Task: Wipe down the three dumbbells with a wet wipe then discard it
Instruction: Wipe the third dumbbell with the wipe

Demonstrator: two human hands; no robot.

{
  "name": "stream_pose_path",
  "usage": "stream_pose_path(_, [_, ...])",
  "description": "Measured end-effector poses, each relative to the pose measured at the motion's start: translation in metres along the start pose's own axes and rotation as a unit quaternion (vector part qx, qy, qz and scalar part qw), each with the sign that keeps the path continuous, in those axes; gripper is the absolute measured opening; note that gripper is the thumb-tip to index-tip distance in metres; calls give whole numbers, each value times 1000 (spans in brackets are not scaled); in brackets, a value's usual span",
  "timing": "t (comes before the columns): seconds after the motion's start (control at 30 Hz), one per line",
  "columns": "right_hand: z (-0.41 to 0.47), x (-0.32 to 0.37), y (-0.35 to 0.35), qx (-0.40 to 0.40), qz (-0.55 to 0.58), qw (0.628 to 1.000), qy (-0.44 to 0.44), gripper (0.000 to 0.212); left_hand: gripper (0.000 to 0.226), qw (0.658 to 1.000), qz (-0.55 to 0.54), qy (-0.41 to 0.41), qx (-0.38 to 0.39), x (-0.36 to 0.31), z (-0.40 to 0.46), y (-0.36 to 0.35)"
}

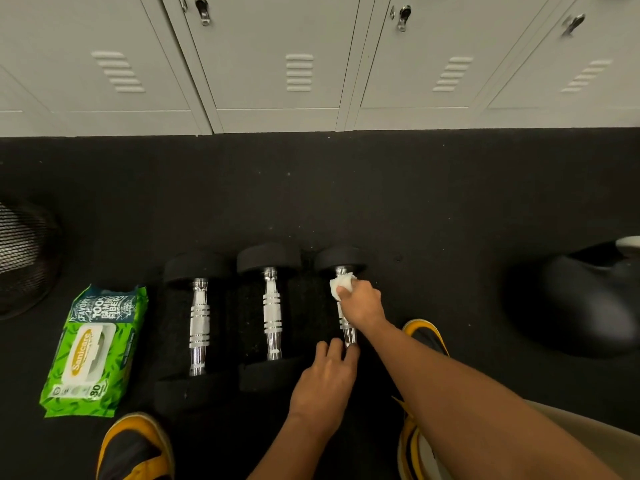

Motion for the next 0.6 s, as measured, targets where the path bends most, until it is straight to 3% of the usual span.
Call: stream_pose_path(0.6, [-13,-23,-11,67,-30,997,11,36,54,998,49,-42,6,14,-8,10])
Point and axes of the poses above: each hand's wrist, its own z-axis towards the middle knuckle, its own y-axis out of the back of the hand, x = y × z, the point moved 8 cm from there along z, towards the middle knuckle, and after that the axes turned 8 degrees about -x, right-handed, at the moved point
